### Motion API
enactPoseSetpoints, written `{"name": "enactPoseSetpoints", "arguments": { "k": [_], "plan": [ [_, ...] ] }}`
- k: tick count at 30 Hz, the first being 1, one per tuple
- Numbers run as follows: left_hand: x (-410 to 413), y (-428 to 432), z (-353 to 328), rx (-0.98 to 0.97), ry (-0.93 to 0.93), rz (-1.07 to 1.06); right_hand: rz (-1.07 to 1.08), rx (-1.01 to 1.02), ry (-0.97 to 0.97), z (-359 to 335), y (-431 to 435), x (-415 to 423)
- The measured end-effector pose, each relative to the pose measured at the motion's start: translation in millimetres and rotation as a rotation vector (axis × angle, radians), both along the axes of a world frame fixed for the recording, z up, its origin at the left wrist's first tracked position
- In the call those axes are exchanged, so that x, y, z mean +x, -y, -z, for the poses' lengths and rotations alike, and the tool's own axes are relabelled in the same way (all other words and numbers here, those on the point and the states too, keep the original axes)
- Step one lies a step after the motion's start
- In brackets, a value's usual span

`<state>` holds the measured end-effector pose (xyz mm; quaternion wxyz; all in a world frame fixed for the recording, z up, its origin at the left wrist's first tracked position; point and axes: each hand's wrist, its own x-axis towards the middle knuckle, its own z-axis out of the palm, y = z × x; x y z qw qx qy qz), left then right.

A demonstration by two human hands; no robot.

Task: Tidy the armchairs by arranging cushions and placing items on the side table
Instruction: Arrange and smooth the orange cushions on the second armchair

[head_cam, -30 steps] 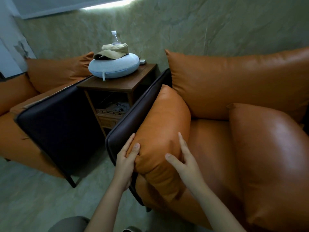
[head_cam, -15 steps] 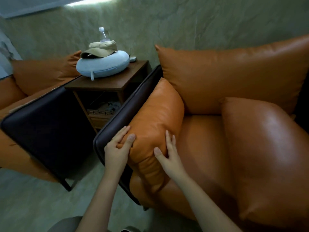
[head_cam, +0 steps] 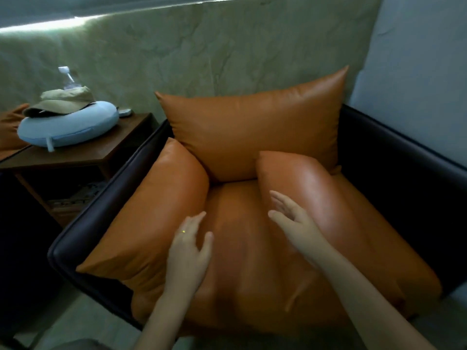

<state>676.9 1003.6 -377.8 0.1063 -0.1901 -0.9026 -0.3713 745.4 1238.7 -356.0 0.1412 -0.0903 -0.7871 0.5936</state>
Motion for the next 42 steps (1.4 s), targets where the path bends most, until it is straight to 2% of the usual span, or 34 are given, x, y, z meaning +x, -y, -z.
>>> {"name": "enactPoseSetpoints", "arguments": {
  "k": [2, 4, 7, 10, 12, 14, 16, 21, 23, 26, 29, 33, 36, 42],
  "plan": [
    [4.8, -34.8, 16.2, 0.115, 0.298, 0.117, 0.027, 0.060, -0.002, -5.6, -13.2, 11.8],
    [12.5, -67.3, 29.9, 0.251, 0.514, 0.194, 0.072, 0.097, -0.013, -9.9, -22.5, 24.8],
    [26.6, -115.4, 42.1, 0.335, 0.658, 0.337, 0.085, 0.177, -0.019, -11.5, -39.9, 43.6],
    [46.0, -166.4, 42.1, 0.351, 0.676, 0.528, 0.071, 0.371, 0.000, -13.3, -65.7, 57.6],
    [59.0, -198.4, 36.3, 0.404, 0.695, 0.562, 0.078, 0.532, 0.038, -16.1, -90.6, 66.0],
    [66.8, -228.2, 28.7, 0.452, 0.684, 0.569, 0.083, 0.591, 0.100, -23.3, -120.1, 75.8],
    [69.7, -258.6, 20.6, 0.470, 0.653, 0.559, 0.093, 0.574, 0.180, -30.6, -152.1, 86.1],
    [91.6, -335.9, -6.4, 0.289, 0.610, 0.558, 0.199, 0.380, 0.373, -48.6, -213.9, 130.2],
    [103.7, -353.4, -4.4, 0.282, 0.570, 0.610, 0.286, 0.411, 0.420, -45.3, -226.3, 154.9],
    [103.1, -353.6, 21.1, 0.334, 0.523, 0.590, 0.346, 0.520, 0.505, -33.2, -224.2, 185.9],
    [101.5, -333.6, 54.3, 0.437, 0.691, 0.543, 0.398, 0.680, 0.585, -13.7, -214.9, 202.3],
    [127.9, -299.2, 90.3, 0.440, 0.774, 0.725, 0.418, 0.728, 0.556, -5.7, -216.3, 205.7],
    [150.7, -295.2, 96.1, 0.306, 0.698, 0.763, 0.435, 0.709, 0.520, -7.1, -226.7, 201.4],
    [128.4, -332.5, 90.1, 0.386, 0.610, 0.649, 0.494, 0.694, 0.474, -11.7, -247.6, 162.8]
  ]
}}
